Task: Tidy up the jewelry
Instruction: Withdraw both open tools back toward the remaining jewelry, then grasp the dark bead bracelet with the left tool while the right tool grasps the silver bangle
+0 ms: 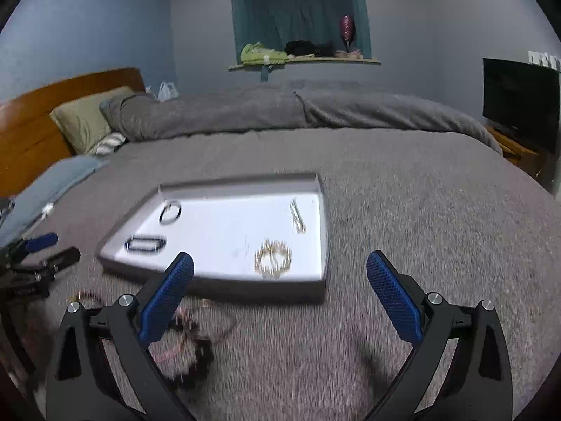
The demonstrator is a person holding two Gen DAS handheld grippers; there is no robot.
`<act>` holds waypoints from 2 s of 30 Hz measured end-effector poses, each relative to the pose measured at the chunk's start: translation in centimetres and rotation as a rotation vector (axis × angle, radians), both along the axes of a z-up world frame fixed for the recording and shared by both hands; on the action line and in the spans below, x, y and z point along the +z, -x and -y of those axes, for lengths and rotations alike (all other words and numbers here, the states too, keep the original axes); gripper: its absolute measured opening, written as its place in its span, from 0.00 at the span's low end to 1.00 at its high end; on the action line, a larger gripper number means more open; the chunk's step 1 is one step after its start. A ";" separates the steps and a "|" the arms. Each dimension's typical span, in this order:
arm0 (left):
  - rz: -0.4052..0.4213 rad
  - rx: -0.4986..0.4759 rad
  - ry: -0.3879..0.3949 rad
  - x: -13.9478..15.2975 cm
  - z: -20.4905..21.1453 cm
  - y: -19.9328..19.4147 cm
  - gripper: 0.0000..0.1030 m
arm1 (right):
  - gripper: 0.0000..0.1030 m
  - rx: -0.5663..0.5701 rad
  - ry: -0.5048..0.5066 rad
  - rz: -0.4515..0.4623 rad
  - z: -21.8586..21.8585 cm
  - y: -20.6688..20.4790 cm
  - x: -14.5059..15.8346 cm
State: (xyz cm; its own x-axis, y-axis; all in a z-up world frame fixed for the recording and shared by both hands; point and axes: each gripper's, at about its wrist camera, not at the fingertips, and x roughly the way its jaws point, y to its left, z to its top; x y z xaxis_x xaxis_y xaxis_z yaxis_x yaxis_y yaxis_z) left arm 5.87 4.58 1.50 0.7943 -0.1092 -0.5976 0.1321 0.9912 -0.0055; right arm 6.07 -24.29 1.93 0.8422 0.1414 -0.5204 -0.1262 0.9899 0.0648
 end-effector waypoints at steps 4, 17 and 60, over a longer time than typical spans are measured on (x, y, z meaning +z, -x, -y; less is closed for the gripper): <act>-0.027 0.018 0.001 -0.9 -1.2 1.4 0.92 | 0.95 0.028 -0.015 -0.050 -0.1 1.7 -1.2; -0.076 -0.063 0.018 -2.6 -1.5 3.1 0.92 | 0.95 0.073 -0.071 -0.105 -0.7 3.1 -2.7; -0.222 -0.131 -0.008 -4.3 -0.5 1.5 0.14 | 0.48 0.186 -0.092 -0.251 -5.2 -3.2 -4.7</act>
